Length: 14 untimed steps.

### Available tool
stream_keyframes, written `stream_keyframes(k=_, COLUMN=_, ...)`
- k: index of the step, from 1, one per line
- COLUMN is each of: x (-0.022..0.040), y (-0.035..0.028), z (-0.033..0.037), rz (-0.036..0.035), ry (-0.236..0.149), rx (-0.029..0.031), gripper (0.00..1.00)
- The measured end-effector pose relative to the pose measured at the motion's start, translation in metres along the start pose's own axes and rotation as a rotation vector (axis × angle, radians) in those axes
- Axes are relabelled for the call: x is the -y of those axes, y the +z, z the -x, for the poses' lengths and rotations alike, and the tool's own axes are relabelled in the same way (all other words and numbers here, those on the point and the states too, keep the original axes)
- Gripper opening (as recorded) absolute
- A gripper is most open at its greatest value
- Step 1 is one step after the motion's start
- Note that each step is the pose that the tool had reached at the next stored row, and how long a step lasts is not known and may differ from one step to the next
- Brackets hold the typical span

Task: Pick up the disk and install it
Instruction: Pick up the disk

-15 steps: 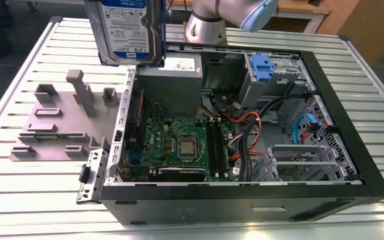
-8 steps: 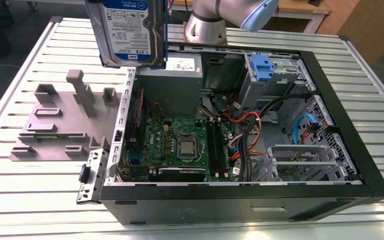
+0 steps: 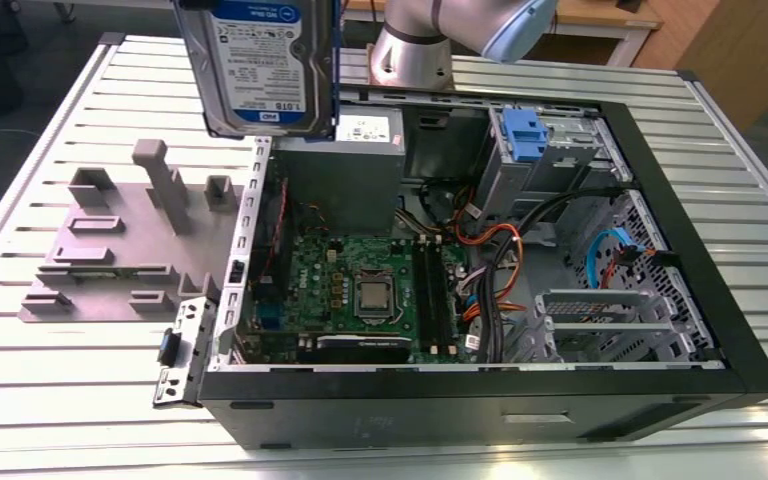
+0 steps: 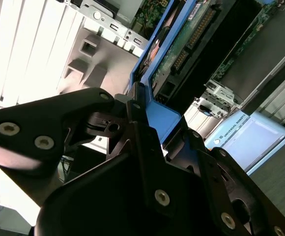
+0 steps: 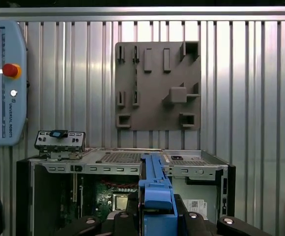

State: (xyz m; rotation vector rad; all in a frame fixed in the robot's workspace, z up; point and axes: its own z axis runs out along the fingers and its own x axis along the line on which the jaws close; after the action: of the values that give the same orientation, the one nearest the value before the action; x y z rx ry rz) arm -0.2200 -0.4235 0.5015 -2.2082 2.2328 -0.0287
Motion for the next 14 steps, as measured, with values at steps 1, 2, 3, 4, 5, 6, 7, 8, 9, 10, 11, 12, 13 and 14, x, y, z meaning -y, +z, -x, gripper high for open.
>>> stream_keyframes(k=1, x=0.0004, y=0.0, z=-0.0003, rz=0.0, ry=0.0, rx=0.0, gripper=0.36)
stream_keyframes(k=2, x=0.0009, y=0.0, z=-0.0006, rz=0.0, ry=0.0, rx=0.0, gripper=0.36)
stream_keyframes(k=3, x=0.0015, y=0.0, z=-0.0009, rz=0.0, ry=0.0, rx=0.0, gripper=0.36)
stream_keyframes(k=4, x=0.0019, y=0.0, z=-0.0012, rz=0.0, ry=0.0, rx=-0.0001, gripper=0.36)
stream_keyframes(k=5, x=0.0023, y=0.0001, z=-0.0014, rz=0.0, ry=0.0, rx=-0.0001, gripper=0.36)
stream_keyframes(k=6, x=0.0028, y=0.0001, z=-0.0017, rz=0.0, ry=0.0, rx=0.0, gripper=0.36)
stream_keyframes(k=7, x=0.0032, y=0.0001, z=-0.002, rz=0.0, ry=0.0, rx=0.0, gripper=0.36)
stream_keyframes(k=8, x=0.0037, y=0.0001, z=-0.0022, rz=0.0, ry=0.0, rx=-0.0001, gripper=0.36)
stream_keyframes(k=9, x=0.0041, y=0.0002, z=-0.0025, rz=0.0, ry=0.0, rx=0.0, gripper=0.36)
stream_keyframes(k=10, x=0.0046, y=0.0002, z=-0.0027, rz=0.0, ry=0.0, rx=0.0, gripper=0.36)
stream_keyframes(k=11, x=0.005, y=0.0002, z=-0.003, rz=0.0001, ry=0.0, rx=-0.0001, gripper=0.36)
stream_keyframes(k=12, x=0.0054, y=0.0002, z=-0.0033, rz=0.0, ry=0.0, rx=0.0, gripper=0.36)
stream_keyframes(k=13, x=0.0058, y=0.0002, z=-0.0035, rz=0.0, ry=0.0, rx=-0.0001, gripper=0.36)
stream_keyframes(k=14, x=0.0063, y=0.0002, z=-0.0037, rz=0.0, ry=0.0, rx=0.0, gripper=0.36)
